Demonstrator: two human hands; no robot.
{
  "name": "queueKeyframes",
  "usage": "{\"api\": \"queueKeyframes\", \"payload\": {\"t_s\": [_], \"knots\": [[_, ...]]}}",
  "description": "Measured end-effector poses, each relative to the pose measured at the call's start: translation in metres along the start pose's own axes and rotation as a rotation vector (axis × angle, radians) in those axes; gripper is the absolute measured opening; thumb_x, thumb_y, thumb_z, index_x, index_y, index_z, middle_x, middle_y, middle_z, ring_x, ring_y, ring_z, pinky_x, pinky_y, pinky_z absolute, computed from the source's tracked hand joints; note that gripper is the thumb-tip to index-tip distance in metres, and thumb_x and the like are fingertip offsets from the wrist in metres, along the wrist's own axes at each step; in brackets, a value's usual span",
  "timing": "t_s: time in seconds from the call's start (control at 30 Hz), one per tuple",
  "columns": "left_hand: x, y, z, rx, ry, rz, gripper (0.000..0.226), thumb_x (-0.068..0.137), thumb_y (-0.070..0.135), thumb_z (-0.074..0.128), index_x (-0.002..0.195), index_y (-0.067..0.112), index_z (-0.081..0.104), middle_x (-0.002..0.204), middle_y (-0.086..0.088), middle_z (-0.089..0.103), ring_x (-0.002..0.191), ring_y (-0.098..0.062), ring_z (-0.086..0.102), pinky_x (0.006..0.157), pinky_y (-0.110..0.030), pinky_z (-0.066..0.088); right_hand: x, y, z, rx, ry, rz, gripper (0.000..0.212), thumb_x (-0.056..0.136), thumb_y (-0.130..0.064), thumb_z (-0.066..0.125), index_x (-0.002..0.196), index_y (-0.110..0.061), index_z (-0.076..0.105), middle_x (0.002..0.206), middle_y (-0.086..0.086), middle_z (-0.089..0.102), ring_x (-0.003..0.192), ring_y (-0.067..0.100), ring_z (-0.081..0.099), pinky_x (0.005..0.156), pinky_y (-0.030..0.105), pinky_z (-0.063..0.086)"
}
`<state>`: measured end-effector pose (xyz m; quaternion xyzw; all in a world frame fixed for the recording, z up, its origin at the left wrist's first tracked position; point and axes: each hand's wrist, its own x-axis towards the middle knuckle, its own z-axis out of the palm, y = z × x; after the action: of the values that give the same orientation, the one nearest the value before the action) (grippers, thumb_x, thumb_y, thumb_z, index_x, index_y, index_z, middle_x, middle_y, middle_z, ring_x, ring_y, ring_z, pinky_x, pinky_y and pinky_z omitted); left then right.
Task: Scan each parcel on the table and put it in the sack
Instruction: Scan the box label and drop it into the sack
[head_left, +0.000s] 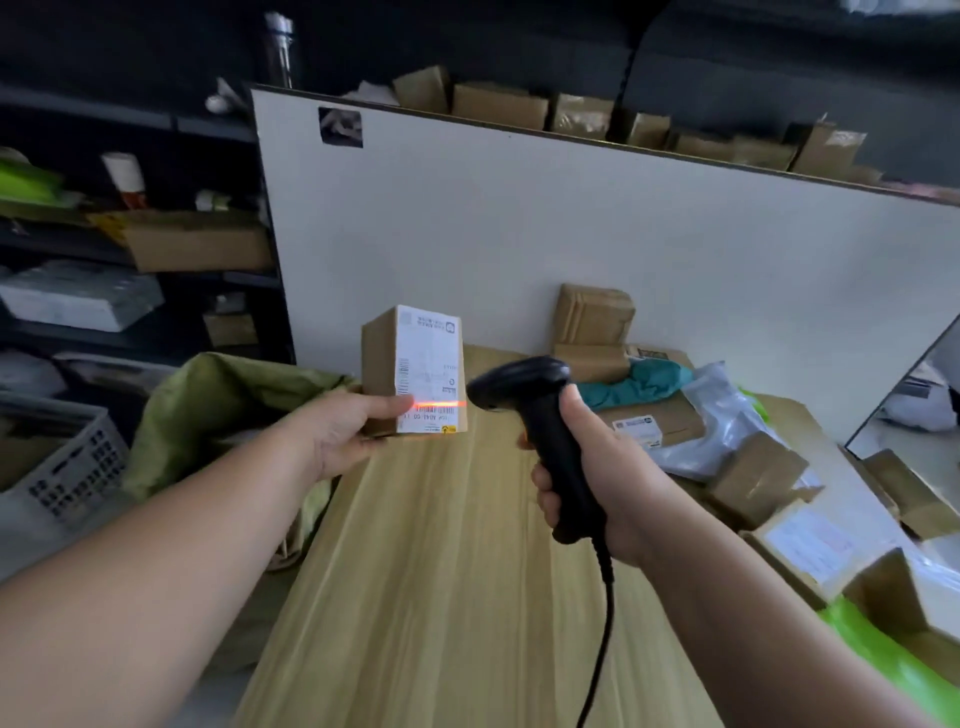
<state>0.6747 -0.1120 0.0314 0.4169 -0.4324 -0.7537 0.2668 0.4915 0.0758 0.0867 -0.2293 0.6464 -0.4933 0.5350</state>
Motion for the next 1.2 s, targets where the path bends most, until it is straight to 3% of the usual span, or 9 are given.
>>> {"api": "queueKeyframes", "payload": {"t_s": [0.13,0.4,0.57,0.63,0.73,0.8,0.97,1.07,1.2], "knots": [[0.006,0.007,-0.032,-0.029,0.039,0.035,0.03,0.078,-0.001,0.066,0.106,0.009,0.063,0.091,-0.004,0.075,0.085,-0.016,0.071,0.077,-0.03,0.052,0.008,-0.009,0.033,-0.018,-0.023,0.025,0.069,0.09,-0.073,0.044,0.096,-0.009,0.069,0.062,0.005,0.058,0.046,0.018,0.05,0.047,0.026,0.041],[0.018,0.019,-0.082,-0.095,0.091,0.036,0.066,0.057,0.003,0.073,0.121,0.007,0.056,0.103,-0.01,0.073,0.098,-0.023,0.067,0.087,-0.035,0.051,0.026,-0.02,0.08,-0.046,-0.04,0.037,0.069,0.089,-0.074,0.045,0.097,-0.009,0.07,0.063,0.005,0.058,0.046,0.017,0.051,0.05,0.028,0.043],[0.025,0.022,-0.107,-0.125,0.079,0.021,0.066,0.058,0.003,0.073,0.121,0.01,0.057,0.105,-0.009,0.072,0.097,-0.022,0.067,0.069,-0.029,0.051,0.041,-0.021,0.106,-0.06,-0.047,0.05,0.07,0.089,-0.074,0.044,0.098,-0.009,0.069,0.062,0.005,0.058,0.046,0.017,0.051,0.05,0.028,0.043],[0.029,0.022,-0.116,-0.127,0.08,0.021,0.063,0.061,0.001,0.073,0.121,0.011,0.056,0.107,-0.009,0.071,0.099,-0.022,0.065,0.076,-0.03,0.049,0.047,-0.021,0.114,-0.071,-0.049,0.051,0.07,0.089,-0.074,0.043,0.097,-0.009,0.069,0.062,0.005,0.058,0.046,0.018,0.051,0.051,0.028,0.043],[0.036,0.021,-0.129,-0.125,0.103,0.019,0.051,0.076,-0.003,0.068,0.123,0.011,0.054,0.109,-0.008,0.069,0.1,-0.02,0.062,0.098,-0.035,0.039,0.057,-0.022,0.126,-0.089,-0.052,0.053,0.07,0.09,-0.073,0.043,0.096,-0.009,0.069,0.061,0.005,0.058,0.045,0.018,0.051,0.05,0.028,0.042],[0.04,0.019,-0.136,-0.13,0.108,0.01,0.049,0.078,-0.003,0.067,0.123,0.011,0.054,0.108,-0.008,0.068,0.101,-0.021,0.061,0.103,-0.037,0.035,0.062,-0.022,0.131,-0.092,-0.055,0.058,0.07,0.089,-0.073,0.043,0.096,-0.009,0.07,0.062,0.005,0.058,0.046,0.017,0.051,0.049,0.028,0.043],[0.049,0.016,-0.16,-0.129,0.13,-0.019,0.071,0.063,0.003,0.075,0.129,0.009,0.05,0.11,-0.008,0.068,0.107,-0.023,0.06,0.111,-0.041,0.034,0.076,-0.021,0.145,-0.115,-0.066,0.079,0.07,0.089,-0.075,0.044,0.095,-0.01,0.071,0.063,0.006,0.058,0.047,0.018,0.051,0.049,0.029,0.043],[0.054,0.013,-0.172,-0.128,0.15,-0.031,0.07,0.057,0.006,0.076,0.123,0.009,0.052,0.108,-0.008,0.069,0.099,-0.02,0.063,0.103,-0.037,0.041,0.085,-0.018,0.152,-0.129,-0.063,0.086,0.072,0.087,-0.076,0.044,0.098,-0.01,0.071,0.063,0.006,0.059,0.047,0.018,0.052,0.047,0.027,0.044],[0.063,-0.004,-0.192,0.099,0.295,-0.058,0.064,0.069,0.011,0.082,0.121,0.009,0.046,0.105,-0.008,0.066,0.089,-0.018,0.065,0.073,-0.03,0.051,0.096,-0.011,0.158,-0.138,-0.057,0.108,0.074,0.085,-0.078,0.044,0.101,-0.011,0.071,0.064,0.006,0.06,0.047,0.017,0.053,0.046,0.026,0.044]]}}
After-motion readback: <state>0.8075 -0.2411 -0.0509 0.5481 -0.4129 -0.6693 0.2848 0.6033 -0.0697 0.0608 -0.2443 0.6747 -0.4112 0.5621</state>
